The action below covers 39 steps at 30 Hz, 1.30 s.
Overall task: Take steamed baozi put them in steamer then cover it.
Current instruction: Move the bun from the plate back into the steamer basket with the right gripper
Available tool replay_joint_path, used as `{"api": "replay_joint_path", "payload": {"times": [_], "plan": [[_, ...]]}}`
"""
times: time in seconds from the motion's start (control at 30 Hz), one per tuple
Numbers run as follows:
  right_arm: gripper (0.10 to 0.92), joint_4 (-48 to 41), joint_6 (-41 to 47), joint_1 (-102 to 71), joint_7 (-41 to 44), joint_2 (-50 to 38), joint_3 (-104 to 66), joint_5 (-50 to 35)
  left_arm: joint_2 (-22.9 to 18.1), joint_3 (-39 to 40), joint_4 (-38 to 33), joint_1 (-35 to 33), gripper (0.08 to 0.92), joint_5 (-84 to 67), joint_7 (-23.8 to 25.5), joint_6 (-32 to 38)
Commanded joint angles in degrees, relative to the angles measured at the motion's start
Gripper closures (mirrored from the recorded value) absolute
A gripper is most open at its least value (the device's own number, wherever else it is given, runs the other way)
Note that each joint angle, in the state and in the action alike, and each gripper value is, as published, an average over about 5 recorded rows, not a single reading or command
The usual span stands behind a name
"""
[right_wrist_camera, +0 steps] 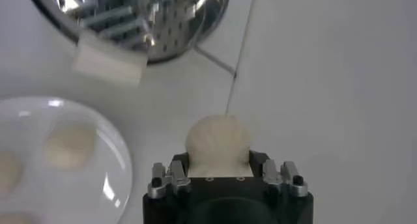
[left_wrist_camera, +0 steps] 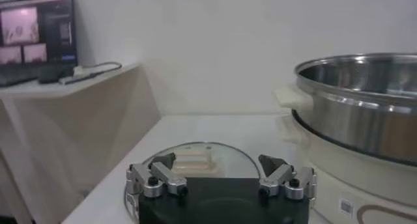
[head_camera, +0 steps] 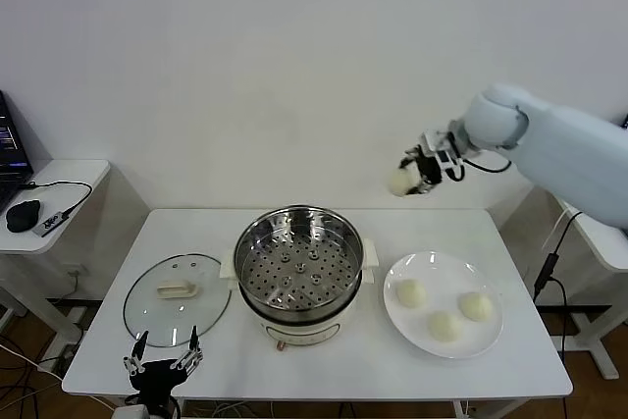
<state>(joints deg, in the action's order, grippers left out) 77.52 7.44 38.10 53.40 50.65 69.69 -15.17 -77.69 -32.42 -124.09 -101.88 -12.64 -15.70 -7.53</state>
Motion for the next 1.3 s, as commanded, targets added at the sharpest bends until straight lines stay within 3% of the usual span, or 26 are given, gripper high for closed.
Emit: {"api": "replay_joint_path", "payload": {"times": [0.03, 0.3, 0.67, 0.9, 1.3], "plan": [[0.440, 2.56, -1.26, 6.06, -0.71, 5.22, 3.71, -5.45, -0.07, -0.27, 0.51, 0.28, 0.177, -5.16, 0.06, 2.86], [0.440, -1.04, -10.60, 2.08, -2.34, 15.64, 7.35, -0.36, 0.44, -0.86, 0.01, 0.32, 0.177, -3.77, 0.06, 3.10], [0.440, -8.80, -24.69, -4.19, -3.21, 22.15, 8.88, 17.57, 1.28, -2.03, 0.08, 0.56, 0.177, -3.57, 0.01, 2.11], [0.440, -11.84, -30.12, -6.96, -4.51, 23.76, 8.22, 24.75, 1.28, -1.89, 0.55, 1.07, 0.177, -3.23, -0.14, 1.58], [0.439, -17.72, -34.03, -12.01, -6.97, 27.31, 6.41, 30.07, 1.24, -1.69, 0.68, 1.43, 0.177, -3.00, -0.08, 1.12]]}}
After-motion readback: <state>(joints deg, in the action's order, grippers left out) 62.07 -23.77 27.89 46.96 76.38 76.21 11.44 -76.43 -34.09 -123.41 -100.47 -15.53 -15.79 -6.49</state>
